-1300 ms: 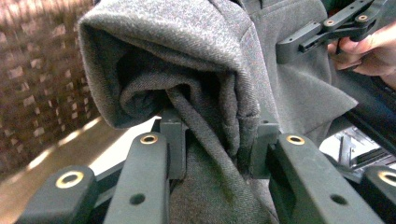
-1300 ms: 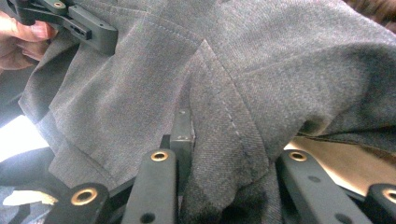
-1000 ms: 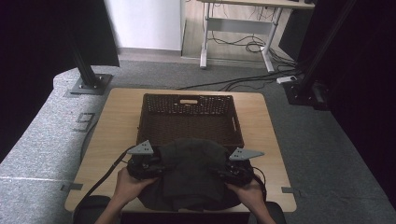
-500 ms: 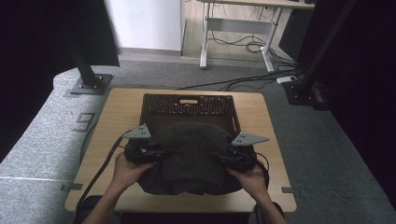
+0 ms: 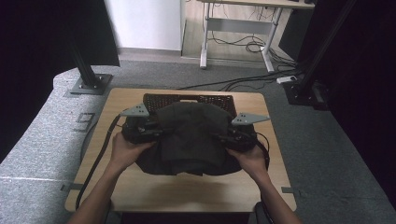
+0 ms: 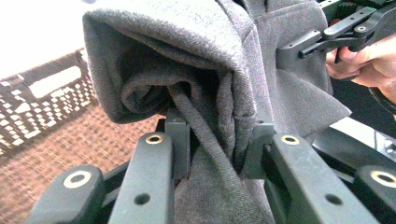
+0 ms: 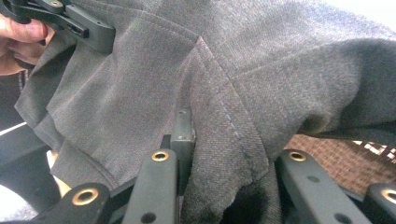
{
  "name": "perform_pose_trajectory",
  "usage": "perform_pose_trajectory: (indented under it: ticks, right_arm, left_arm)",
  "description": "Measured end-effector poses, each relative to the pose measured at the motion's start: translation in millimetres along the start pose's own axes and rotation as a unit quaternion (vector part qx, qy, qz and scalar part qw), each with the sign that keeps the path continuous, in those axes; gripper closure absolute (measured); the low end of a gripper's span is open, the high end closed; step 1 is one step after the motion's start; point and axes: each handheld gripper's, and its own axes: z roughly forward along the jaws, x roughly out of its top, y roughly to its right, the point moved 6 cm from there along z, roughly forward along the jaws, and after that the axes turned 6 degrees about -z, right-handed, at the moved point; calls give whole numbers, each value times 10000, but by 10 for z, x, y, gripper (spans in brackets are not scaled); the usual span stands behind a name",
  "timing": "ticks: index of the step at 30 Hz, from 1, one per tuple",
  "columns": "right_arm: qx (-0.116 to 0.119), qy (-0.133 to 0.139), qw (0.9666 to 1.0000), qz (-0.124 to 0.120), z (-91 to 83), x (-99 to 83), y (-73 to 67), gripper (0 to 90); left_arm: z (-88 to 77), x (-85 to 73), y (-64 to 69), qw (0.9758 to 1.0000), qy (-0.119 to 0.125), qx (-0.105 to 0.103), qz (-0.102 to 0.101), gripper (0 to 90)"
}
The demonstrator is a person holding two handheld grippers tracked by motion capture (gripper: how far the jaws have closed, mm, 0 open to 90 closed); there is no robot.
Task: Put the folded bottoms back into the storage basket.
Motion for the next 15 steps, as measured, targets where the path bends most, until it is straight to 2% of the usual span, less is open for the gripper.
perform_pose_trajectory:
  ticks: [6,7,15]
  right_arm:
    - [-60,51,9999,-61,64,133,129,687]
    - [-102,62,9999,-82,103,198,201,687]
    - [-300,77,9993,-185,213,375,415,687]
  left_arm:
    - [16,166,-110,10000,26,81,16,700]
    - [27,238,-165,9999,61,119,50,700]
    - [106,455,-377,9997,157,180,111,700]
